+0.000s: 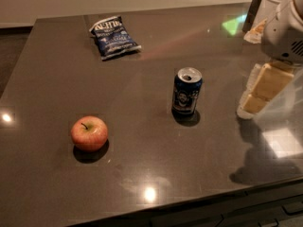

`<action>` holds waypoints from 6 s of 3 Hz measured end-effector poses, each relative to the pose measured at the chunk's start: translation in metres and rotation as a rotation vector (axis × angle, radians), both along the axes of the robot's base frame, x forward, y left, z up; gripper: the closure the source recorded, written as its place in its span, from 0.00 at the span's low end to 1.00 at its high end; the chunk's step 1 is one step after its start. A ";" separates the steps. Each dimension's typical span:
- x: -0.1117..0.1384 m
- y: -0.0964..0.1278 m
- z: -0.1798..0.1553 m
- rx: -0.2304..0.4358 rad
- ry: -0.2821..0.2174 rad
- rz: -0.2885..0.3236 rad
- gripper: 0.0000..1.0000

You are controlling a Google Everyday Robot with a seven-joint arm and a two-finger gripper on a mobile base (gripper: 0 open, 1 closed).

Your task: Move pepsi can near blue chip bag

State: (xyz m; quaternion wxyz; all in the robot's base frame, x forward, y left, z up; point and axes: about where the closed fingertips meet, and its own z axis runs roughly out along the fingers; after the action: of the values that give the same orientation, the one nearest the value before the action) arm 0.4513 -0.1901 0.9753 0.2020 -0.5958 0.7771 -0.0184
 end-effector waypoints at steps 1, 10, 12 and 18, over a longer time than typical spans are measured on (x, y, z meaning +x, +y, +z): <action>0.011 0.024 -0.010 0.054 -0.012 -0.001 0.00; 0.086 0.107 -0.029 0.279 0.104 -0.015 1.00; 0.121 0.149 -0.004 0.279 0.090 -0.033 1.00; 0.254 0.218 -0.034 0.311 0.069 -0.291 1.00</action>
Offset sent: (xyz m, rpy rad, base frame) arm 0.0404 0.0712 -0.0470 0.1640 0.0337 -0.0284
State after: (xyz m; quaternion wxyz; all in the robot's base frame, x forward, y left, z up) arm 0.7050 0.0284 0.9410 0.2599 -0.4392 0.8549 0.0933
